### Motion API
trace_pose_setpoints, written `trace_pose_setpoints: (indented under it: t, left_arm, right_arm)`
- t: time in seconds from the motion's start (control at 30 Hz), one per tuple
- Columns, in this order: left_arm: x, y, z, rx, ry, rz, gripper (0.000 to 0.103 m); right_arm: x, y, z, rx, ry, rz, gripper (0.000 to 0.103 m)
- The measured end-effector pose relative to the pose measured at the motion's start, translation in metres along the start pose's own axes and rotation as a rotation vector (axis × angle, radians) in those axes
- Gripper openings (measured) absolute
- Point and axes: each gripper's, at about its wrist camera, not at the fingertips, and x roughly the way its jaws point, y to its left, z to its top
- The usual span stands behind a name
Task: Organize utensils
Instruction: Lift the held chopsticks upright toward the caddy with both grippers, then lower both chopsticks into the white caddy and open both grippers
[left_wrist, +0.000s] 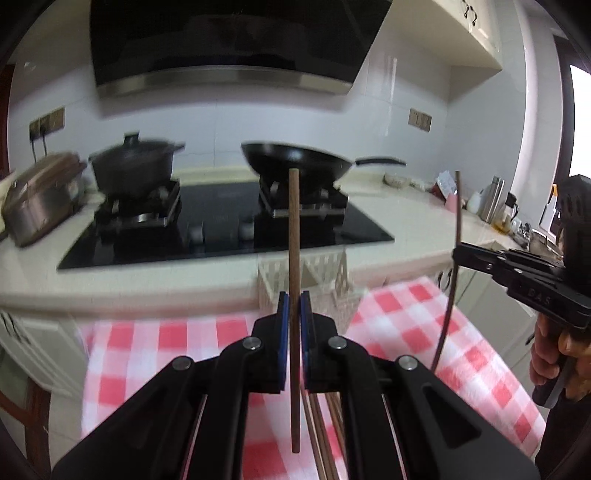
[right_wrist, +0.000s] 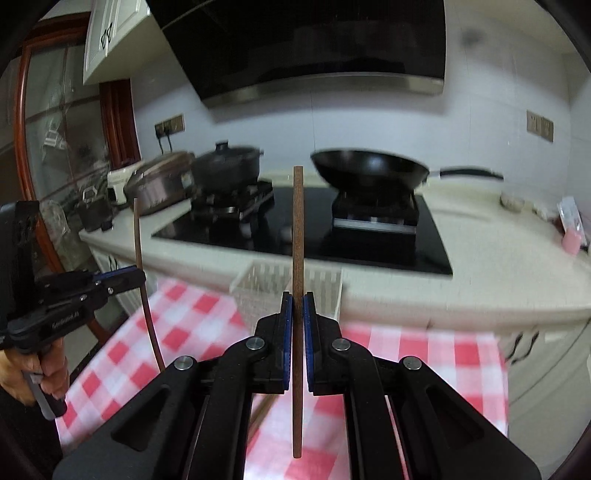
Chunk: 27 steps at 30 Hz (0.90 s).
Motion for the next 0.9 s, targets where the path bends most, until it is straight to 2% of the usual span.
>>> trace_pose_setpoints:
  t: [0.17, 0.4, 0.67, 0.9]
  left_arm:
    - [0.012, -0.004, 0.056, 0.026, -0.042, 0.005, 0.006]
    - [0.035, -0.006, 0.115, 0.048, -0.077, 0.013, 0.006]
    - [0.077, 0.006, 0.149, 0.012, -0.094, 0.009, 0.006]
    - [0.113, 0.014, 0.14, -0.003, -0.07, 0.001, 0.006]
  right_arm:
    - [0.02, -0.008, 0.05, 0.009, -0.048, -0.008, 0.006]
    - [0.056, -0.022, 0.105, 0.032, -0.093, -0.037, 0.006]
    - [0.108, -0.026, 0.115, 0.059, -0.079, -0.051, 0.006]
    - [0.15, -0.027, 0.096, 0.085, -0.03, -0.05, 0.006]
